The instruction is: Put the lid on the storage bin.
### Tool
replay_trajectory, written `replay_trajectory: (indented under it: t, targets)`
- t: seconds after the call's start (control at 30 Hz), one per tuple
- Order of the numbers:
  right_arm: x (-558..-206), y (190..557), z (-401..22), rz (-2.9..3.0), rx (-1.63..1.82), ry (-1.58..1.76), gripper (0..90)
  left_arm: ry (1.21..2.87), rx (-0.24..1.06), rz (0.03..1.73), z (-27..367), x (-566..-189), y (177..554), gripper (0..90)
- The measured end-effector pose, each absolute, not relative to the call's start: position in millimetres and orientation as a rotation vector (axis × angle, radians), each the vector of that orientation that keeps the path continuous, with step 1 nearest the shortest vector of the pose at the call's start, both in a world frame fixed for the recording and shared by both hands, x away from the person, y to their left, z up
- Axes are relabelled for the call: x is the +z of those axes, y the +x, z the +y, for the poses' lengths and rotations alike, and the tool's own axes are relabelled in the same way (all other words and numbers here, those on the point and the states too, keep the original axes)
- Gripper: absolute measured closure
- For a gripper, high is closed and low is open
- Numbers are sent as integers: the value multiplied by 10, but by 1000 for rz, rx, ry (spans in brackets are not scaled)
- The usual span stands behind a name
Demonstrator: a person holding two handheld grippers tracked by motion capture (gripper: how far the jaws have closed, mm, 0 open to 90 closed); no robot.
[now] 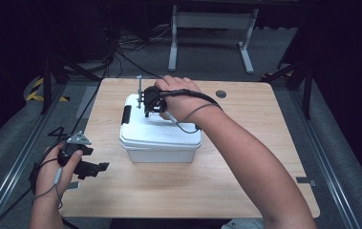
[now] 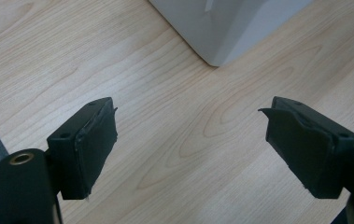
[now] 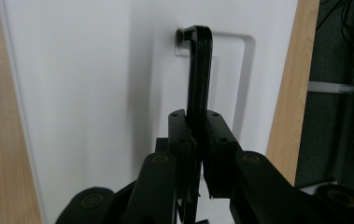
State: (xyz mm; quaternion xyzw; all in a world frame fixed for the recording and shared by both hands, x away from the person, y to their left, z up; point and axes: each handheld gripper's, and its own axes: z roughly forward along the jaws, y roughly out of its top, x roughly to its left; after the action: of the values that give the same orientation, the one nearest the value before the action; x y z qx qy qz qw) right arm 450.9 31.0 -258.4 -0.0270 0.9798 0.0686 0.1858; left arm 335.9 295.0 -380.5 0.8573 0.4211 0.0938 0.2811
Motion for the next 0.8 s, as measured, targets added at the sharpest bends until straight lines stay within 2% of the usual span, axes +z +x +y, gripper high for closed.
replay_trajectory:
  t: [0.3, 0.57, 0.8]
  targets:
    - [-2464, 4524, 191, 2773, 222, -12, 846, 2291, 248, 1134, 2941, -3808, 3356, 171]
    - [-2580, 4543, 236, 2758, 138, -11, 858, 2293, 240, 1133, 2943, -3807, 3353, 171]
    - [-2507, 4545, 207, 2787, 230, -20, 858, 2295, 248, 1132, 2946, -3819, 3367, 171]
